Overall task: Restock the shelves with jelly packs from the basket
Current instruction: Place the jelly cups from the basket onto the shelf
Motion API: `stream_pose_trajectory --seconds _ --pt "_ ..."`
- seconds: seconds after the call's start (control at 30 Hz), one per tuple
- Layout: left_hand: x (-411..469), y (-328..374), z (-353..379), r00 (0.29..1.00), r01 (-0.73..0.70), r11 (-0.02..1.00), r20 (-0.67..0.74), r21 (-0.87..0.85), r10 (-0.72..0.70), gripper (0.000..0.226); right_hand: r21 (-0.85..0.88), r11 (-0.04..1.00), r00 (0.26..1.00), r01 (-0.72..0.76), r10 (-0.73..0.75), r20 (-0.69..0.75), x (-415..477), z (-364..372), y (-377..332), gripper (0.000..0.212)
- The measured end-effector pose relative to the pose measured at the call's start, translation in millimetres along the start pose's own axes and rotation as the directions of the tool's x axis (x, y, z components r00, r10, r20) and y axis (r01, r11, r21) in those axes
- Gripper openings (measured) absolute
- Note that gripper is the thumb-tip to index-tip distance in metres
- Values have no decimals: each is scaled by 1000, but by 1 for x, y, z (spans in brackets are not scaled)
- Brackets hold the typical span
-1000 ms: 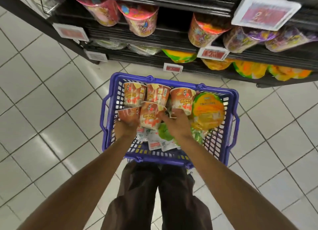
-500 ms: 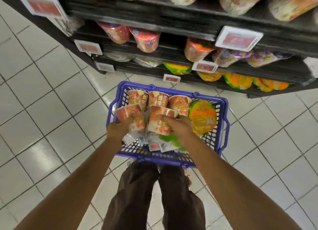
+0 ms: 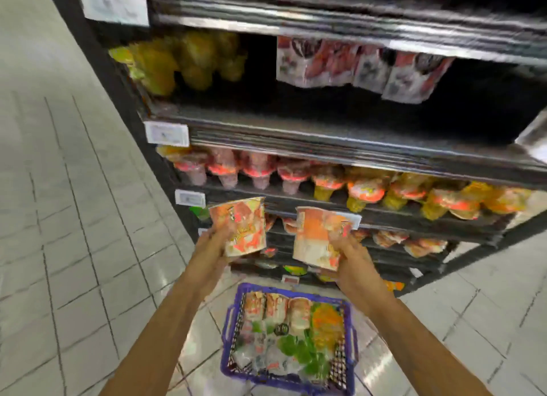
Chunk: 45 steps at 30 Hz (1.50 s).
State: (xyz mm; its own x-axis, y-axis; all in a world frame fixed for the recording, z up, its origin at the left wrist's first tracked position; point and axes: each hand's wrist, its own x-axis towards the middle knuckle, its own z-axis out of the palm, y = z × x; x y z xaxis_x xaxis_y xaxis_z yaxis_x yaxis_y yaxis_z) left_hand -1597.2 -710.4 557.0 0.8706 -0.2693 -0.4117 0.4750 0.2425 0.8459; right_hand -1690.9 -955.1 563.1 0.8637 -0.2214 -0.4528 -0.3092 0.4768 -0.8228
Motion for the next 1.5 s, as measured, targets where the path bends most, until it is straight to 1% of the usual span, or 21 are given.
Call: stream_pose_trajectory --seconds 0.1,0.2,0.3,0.37,0.43,0.57,0.6,0.67,0.73,0.8,0.83,0.9,0.97,1.03,1.2,1.23,1.3,1.37,1.43,1.5 --pt "-34 79 10 988 -121 993 96 -10 122 47 6 986 984 165 -165 65 -39 50 -61 64" --pt "-67 152 21 950 -240 971 200 -16 239 57 10 949 946 316 -316 65 -76 93 -110 64" --pt "-96 214 40 889 -363 931 282 -43 360 46 45 901 899 432 -434 60 -107 124 -157 55" --pt "-114 251 57 852 -401 912 329 -92 408 38 64 866 864 497 -500 61 -126 141 -189 54" --pt "-130 285 74 817 -425 896 371 -132 442 38 70 822 819 565 -569 72 -142 152 -221 56" --pt "-147 341 106 731 -503 850 447 -158 515 42 59 719 711 692 -693 120 -167 167 -283 46" --pt "-150 354 114 711 -530 837 466 -138 527 48 44 690 682 722 -721 126 -171 168 -299 47" --pt "-153 378 132 677 -579 809 494 -102 546 71 10 636 629 771 -764 143 -179 170 -329 52" --pt "-154 402 152 644 -616 782 507 -100 573 83 -13 587 581 809 -796 172 -185 171 -363 60" --pt "-157 427 171 611 -662 744 508 -94 607 83 -39 530 527 847 -829 187 -191 173 -397 64" --pt "-160 440 181 586 -696 714 515 -76 626 81 -51 492 492 869 -850 188 -193 175 -414 65" --pt "-168 464 199 528 -767 642 540 -29 655 77 -63 417 421 907 -887 188 -198 181 -446 74" --pt "-179 488 217 478 -822 569 538 -4 694 73 -74 346 354 935 -915 195 -205 190 -476 85" --pt "-190 512 234 440 -857 515 505 -9 742 71 -74 286 295 955 -931 213 -214 201 -505 93" --pt "-219 576 271 360 -919 394 418 5 834 74 -44 191 196 980 -950 243 -236 230 -574 85" --pt "-224 590 278 340 -933 358 401 32 851 73 -45 181 187 982 -954 237 -240 235 -586 88" --pt "-230 619 290 294 -956 274 361 106 885 70 -64 182 192 981 -959 207 -246 245 -609 97" --pt "-234 648 301 231 -968 186 305 171 924 67 -77 186 198 979 -961 194 -250 253 -629 99" --pt "-238 677 312 168 -965 106 260 238 951 66 -92 159 174 983 -967 184 -253 261 -646 99" --pt "-238 703 321 134 -962 66 250 263 959 67 -122 119 139 985 -976 167 -255 269 -660 102"
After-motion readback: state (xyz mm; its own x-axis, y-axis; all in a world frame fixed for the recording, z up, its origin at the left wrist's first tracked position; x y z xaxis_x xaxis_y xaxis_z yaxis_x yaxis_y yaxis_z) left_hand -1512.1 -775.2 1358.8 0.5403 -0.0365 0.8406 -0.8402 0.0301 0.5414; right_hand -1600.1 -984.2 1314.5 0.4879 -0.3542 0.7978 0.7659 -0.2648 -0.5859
